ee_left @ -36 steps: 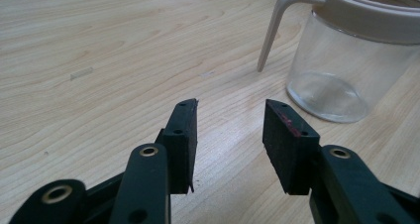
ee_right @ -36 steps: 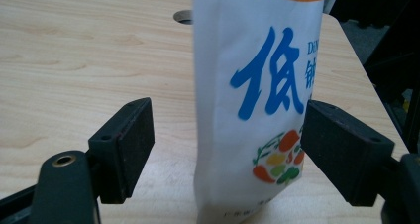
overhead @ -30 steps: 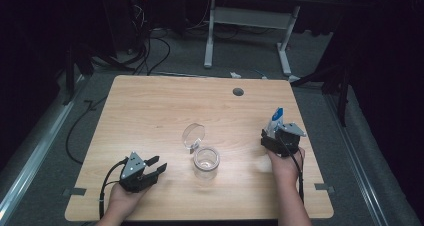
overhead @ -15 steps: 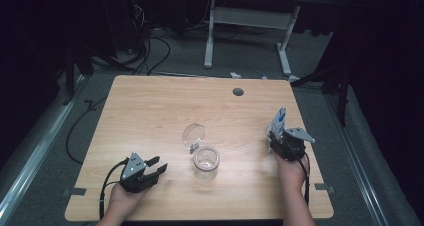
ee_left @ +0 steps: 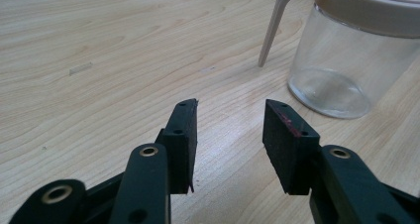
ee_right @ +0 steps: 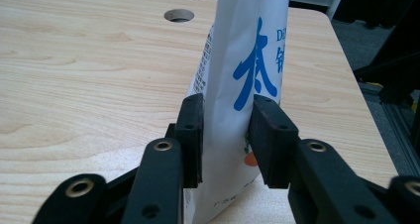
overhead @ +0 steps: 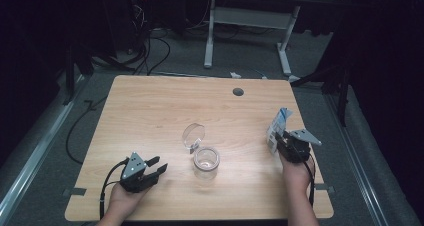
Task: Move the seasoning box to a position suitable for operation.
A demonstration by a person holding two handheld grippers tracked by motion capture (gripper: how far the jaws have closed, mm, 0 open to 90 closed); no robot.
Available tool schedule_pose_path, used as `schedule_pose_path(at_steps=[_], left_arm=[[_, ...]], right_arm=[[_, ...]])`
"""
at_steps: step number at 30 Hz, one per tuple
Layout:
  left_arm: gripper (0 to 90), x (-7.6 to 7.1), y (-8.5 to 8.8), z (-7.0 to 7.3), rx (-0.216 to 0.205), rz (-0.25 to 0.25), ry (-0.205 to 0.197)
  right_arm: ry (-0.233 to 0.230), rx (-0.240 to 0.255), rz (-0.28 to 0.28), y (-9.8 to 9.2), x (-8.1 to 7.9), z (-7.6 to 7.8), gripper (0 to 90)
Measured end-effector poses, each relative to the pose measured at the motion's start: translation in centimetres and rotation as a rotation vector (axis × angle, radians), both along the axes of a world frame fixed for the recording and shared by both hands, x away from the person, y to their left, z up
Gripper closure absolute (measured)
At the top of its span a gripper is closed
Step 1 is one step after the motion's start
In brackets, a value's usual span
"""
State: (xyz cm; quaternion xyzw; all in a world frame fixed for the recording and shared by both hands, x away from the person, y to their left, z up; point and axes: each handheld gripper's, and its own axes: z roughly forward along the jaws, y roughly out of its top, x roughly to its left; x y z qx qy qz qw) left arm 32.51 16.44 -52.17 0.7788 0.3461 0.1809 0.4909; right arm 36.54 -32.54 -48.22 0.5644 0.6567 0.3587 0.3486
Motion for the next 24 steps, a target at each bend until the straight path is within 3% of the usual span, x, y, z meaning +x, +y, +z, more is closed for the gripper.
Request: schedule_pose_path(at_steps=[6,14,21,24], left_arm=[[57.2,0.0,0.0,0.0,0.002,0.000,-0.002],[57.2,0.0,0.0,0.0,0.001,0.001,-0.001],[57.2,0.0,0.0,0.0,-0.001,0.003,-0.002],[57.2,0.0,0.1,0.0,0.000,0.003,-0.001]], right_arm=[[-0.007,-0.022,0.007,-0.2,-0.3,0.2,75.8],[-0.004,-0.020,0.013,-0.4,-0.6,0.3,76.3],[-0.033,-0.013,-0.027,0.3,0.3,0.4,58.2],[-0.033,-0.006,-0.036,0.7,0.6,0.5,54.8]])
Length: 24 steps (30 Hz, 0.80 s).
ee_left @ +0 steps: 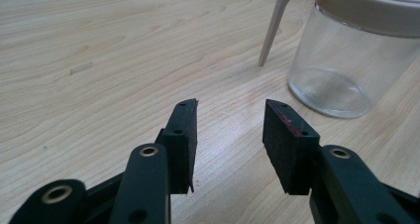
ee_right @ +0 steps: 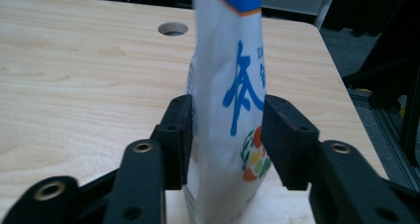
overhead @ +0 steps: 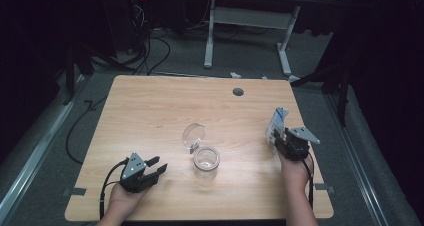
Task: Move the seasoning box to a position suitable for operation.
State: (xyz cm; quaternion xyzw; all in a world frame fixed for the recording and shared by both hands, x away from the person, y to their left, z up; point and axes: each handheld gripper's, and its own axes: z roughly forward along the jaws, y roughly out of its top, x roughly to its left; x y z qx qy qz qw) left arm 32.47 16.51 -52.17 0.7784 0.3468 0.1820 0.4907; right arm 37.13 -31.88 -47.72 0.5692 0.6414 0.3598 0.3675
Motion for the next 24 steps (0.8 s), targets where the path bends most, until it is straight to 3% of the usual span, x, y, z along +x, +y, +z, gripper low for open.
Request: schedule_pose_path(at_steps=[4,8,12,14,17,19,24], left_arm=[[57.1,0.02,0.09,-0.01,-0.001,0.003,-0.001],[57.1,0.04,0.18,0.00,-0.006,0.005,-0.001],[57.1,0.06,0.19,-0.01,-0.006,0.003,0.000],[57.0,0.07,0.15,-0.04,-0.004,0.003,0.000],[56.9,0.02,0.09,-0.04,-0.003,0.001,-0.002],[56.8,0.02,0.04,-0.06,-0.003,0.002,0.000],[55.9,-0.05,0.00,-0.04,-0.005,-0.003,-0.007]], right_arm=[[0.009,-0.014,-0.010,0.60,0.75,0.11,53.7],[0.017,-0.024,-0.019,0.94,1.14,0.20,58.0],[0.021,-0.003,-0.034,0.62,0.98,0.33,67.2],[0.005,0.012,-0.053,0.43,0.64,0.51,77.2],[-0.001,0.011,-0.046,0.33,0.44,0.53,80.1],[0.002,0.014,0.000,0.05,0.37,0.52,81.6],[-0.004,0.004,0.010,-0.02,0.28,0.50,85.0]])
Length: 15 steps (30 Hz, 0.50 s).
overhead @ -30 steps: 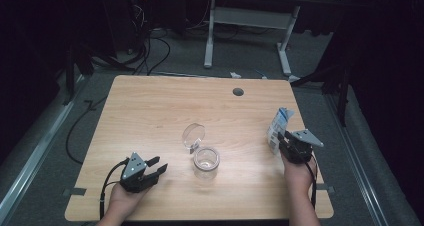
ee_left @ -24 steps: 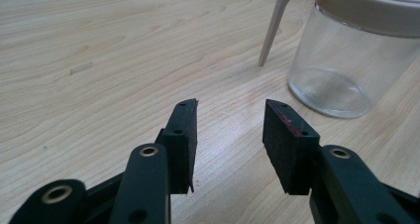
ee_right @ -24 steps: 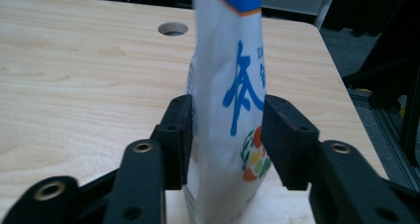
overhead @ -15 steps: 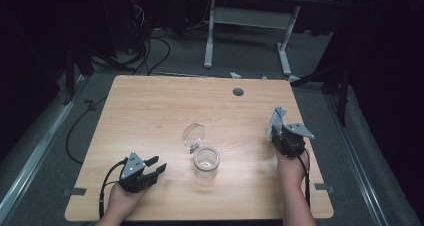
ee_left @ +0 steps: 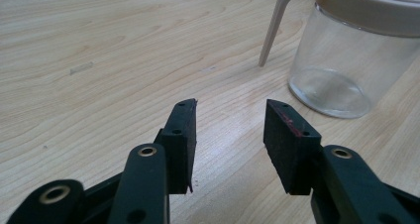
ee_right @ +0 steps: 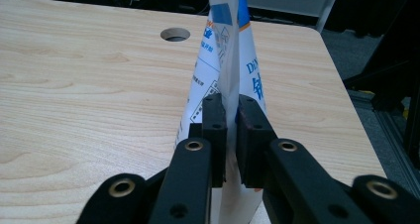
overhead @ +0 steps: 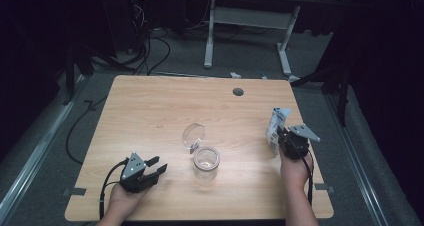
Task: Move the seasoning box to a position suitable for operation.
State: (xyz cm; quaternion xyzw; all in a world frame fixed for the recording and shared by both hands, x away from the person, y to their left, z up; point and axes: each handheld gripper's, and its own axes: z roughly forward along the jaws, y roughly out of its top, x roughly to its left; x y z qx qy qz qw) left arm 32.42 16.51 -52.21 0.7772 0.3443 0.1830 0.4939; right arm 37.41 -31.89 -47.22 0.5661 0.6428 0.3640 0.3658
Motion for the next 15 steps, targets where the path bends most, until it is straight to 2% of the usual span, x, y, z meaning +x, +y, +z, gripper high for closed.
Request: schedule_pose_path(at_steps=[6,10,11,15], left_arm=[[55.9,0.0,0.0,0.0,-0.003,-0.001,-0.004],[55.5,-0.1,0.1,0.0,-0.009,-0.001,-0.007],[55.4,-0.1,0.1,0.0,-0.008,-0.003,-0.008],[55.3,-0.1,0.0,0.0,-0.004,-0.007,-0.009]], right_arm=[[0.012,0.011,0.046,-0.2,-0.1,0.2,87.0],[0.018,0.041,0.073,-0.4,-0.4,0.5,87.8],[0.023,0.042,0.096,-0.5,-0.7,0.7,88.1],[0.033,0.039,0.127,-0.5,-1.1,0.9,88.4]])
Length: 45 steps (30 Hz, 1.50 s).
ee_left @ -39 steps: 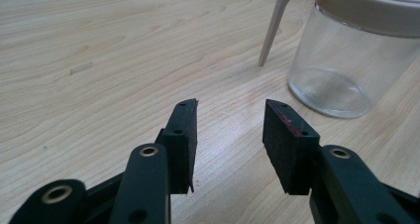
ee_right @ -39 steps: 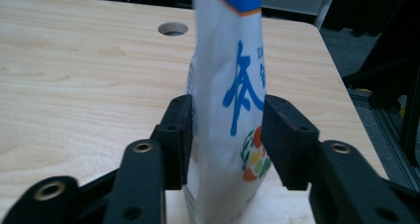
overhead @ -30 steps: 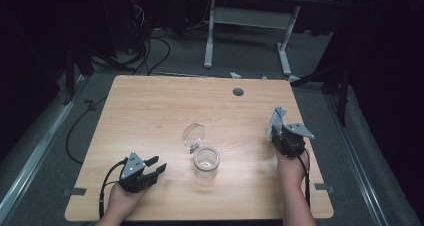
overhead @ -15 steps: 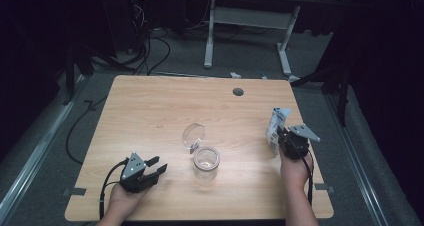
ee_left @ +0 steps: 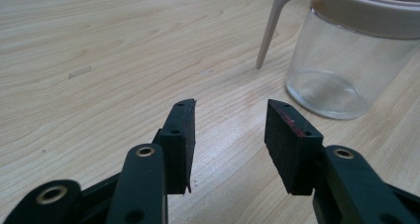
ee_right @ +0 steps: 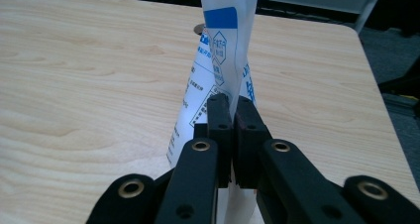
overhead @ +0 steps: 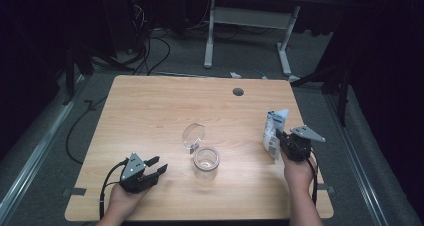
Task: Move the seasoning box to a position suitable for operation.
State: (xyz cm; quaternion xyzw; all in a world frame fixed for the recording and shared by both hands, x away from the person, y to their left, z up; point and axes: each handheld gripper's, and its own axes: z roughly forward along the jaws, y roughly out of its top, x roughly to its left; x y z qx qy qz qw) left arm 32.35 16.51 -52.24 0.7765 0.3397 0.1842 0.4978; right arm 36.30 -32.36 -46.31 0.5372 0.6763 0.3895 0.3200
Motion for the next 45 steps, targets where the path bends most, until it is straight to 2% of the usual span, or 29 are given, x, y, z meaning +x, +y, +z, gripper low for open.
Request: schedule_pose_path(at_steps=[8,15,25,30,38,42,45], left_arm=[[54.7,-0.1,0.0,0.1,-0.008,-0.010,-0.006],[54.3,-0.2,-0.3,0.0,-0.010,-0.020,-0.013],[51.8,-0.4,-0.4,0.2,-0.006,-0.064,-0.016],[51.8,-0.5,-0.4,0.3,-0.009,-0.071,-0.022],[52.1,-0.6,-0.5,0.3,-0.012,-0.083,-0.025],[52.6,-0.6,-0.5,0.3,-0.011,-0.090,-0.026],[52.6,-0.7,-0.5,0.3,-0.013,-0.088,-0.028]], right_arm=[[0.010,0.034,0.055,-0.1,-1.7,0.4,88.8],[0.031,0.030,0.114,0.4,-3.0,0.8,89.0],[0.098,0.024,0.220,1.6,-4.6,2.2,89.0],[0.151,-0.016,0.274,2.5,-5.2,3.0,89.0],[0.206,-0.049,0.319,3.4,-5.6,3.7,89.0],[0.255,-0.077,0.344,3.9,-5.5,3.9,89.1],[0.274,-0.091,0.350,4.1,-5.5,4.0,89.2]])
